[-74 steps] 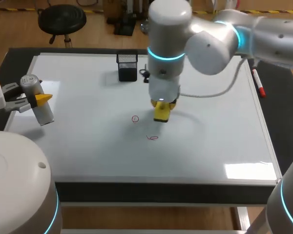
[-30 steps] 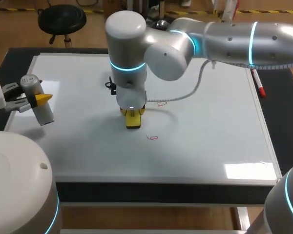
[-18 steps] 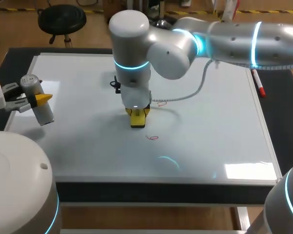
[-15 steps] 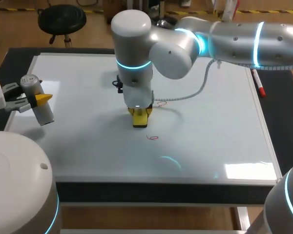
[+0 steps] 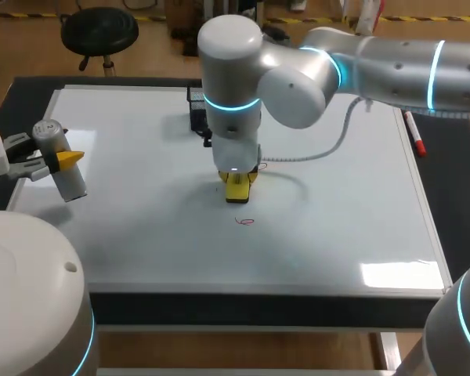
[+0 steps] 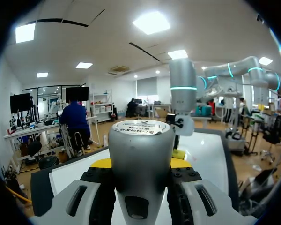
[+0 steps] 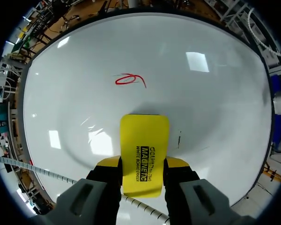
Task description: Pick up the inspection probe, press it on each red-marked spot on the whiteboard one by one, put down the probe, pick up the eraser, and wipe off all the red marks.
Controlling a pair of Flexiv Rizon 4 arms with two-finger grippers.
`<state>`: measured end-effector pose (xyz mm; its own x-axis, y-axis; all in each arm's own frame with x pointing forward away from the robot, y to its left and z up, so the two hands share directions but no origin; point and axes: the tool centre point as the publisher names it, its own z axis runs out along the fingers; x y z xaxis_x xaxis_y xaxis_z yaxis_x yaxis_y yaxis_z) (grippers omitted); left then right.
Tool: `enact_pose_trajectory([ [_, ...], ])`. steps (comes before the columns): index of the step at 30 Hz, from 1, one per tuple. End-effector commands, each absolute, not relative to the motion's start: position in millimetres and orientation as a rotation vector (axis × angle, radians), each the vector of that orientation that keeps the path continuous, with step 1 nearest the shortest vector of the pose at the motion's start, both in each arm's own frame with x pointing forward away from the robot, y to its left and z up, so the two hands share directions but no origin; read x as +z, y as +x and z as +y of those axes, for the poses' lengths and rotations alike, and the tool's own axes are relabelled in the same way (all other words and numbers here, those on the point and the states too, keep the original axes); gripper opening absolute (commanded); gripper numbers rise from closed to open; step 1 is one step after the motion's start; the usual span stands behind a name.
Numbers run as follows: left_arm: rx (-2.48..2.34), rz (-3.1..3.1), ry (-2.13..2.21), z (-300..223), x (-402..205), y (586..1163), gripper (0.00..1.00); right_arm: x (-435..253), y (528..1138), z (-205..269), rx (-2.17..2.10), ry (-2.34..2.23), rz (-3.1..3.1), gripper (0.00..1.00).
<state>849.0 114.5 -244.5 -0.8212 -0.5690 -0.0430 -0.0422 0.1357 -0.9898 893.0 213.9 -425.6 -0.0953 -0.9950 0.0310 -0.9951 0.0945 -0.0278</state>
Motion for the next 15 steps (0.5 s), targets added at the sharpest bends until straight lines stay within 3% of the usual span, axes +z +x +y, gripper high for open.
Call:
enact_pose_trajectory([
  [1,-1.727,2.004,-0.587,113,-244,849,0.00,-414,893,209,0.069,2.120,-2.319,0.00],
  [15,-1.727,2.004,-0.587,113,-244,849,0.00,-385,923,175,-0.049,2.005,-2.498,0.00],
])
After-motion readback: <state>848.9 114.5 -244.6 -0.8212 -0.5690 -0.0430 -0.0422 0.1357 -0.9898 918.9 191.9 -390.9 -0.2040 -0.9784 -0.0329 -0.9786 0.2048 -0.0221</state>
